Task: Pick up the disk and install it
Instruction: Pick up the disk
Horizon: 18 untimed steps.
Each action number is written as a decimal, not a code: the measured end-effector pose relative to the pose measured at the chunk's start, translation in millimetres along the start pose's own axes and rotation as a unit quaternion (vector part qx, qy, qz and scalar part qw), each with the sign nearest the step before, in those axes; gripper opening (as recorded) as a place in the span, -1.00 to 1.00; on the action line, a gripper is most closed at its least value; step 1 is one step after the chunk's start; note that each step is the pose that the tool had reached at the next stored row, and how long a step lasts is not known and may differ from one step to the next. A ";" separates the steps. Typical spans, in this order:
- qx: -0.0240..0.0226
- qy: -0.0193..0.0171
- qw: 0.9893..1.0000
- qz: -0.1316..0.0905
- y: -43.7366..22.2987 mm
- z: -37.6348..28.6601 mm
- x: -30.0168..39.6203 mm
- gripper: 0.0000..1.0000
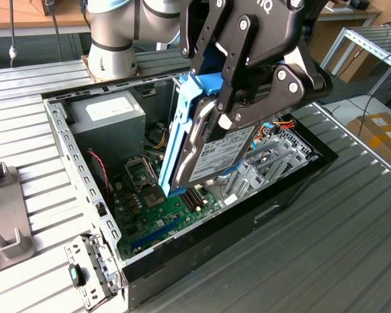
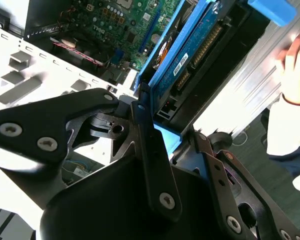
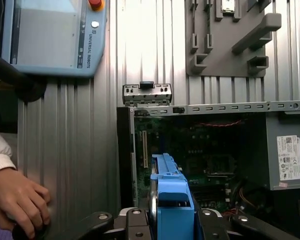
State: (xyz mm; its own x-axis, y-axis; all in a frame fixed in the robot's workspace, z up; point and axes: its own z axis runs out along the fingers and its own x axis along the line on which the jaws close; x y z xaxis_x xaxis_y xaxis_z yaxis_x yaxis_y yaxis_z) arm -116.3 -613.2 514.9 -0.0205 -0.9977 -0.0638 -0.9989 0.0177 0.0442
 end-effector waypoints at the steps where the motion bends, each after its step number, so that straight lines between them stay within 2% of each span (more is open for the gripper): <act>1: 0.000 0.000 1.000 0.000 -0.4 0.0 0.8 -0.26; 18: 0.000 0.000 1.000 0.000 -6.4 0.7 14.2 -0.26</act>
State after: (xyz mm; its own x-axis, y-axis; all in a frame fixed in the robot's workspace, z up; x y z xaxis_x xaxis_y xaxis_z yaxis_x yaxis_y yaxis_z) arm -110.2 -627.5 513.1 -0.0205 -0.9978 -0.0638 -0.9989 0.0177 0.0442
